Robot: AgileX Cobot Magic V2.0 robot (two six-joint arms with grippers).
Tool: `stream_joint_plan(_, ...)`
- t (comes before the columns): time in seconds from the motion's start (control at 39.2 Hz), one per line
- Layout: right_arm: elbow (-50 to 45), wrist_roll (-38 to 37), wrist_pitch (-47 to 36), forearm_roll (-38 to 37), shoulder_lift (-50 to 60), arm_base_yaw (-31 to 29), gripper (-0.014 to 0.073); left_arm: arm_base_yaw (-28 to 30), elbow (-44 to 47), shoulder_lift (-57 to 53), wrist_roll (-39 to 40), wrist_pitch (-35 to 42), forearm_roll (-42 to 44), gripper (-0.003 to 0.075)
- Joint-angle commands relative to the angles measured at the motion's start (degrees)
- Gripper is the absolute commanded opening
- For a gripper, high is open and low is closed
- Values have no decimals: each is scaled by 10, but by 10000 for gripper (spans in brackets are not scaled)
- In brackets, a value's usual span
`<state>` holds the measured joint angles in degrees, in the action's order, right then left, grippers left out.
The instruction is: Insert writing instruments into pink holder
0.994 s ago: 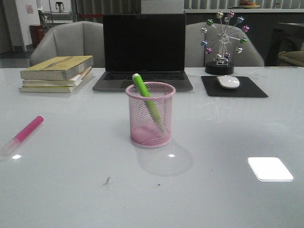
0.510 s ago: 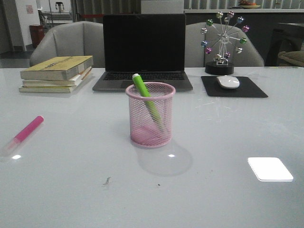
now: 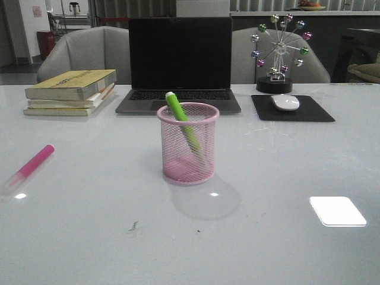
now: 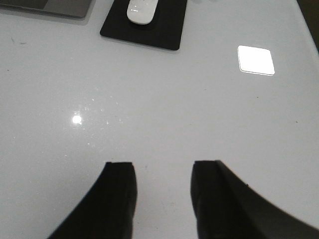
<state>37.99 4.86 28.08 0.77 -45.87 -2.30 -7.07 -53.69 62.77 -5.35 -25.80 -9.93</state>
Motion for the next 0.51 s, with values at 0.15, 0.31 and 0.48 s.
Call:
stream_joint_plan(0.15, 15, 2, -4, -1, 5, -5, 393, -8, -157, 120, 1, -105, -9, 367)
stream_joint_plan(0.31, 15, 2, 12, -1, 5, -5, 393, -8, -237, 204, 1, -169, -9, 370)
stream_joint_plan(0.48, 15, 2, 14, -1, 5, -5, 393, -8, -309, 292, 1, -221, -9, 421)
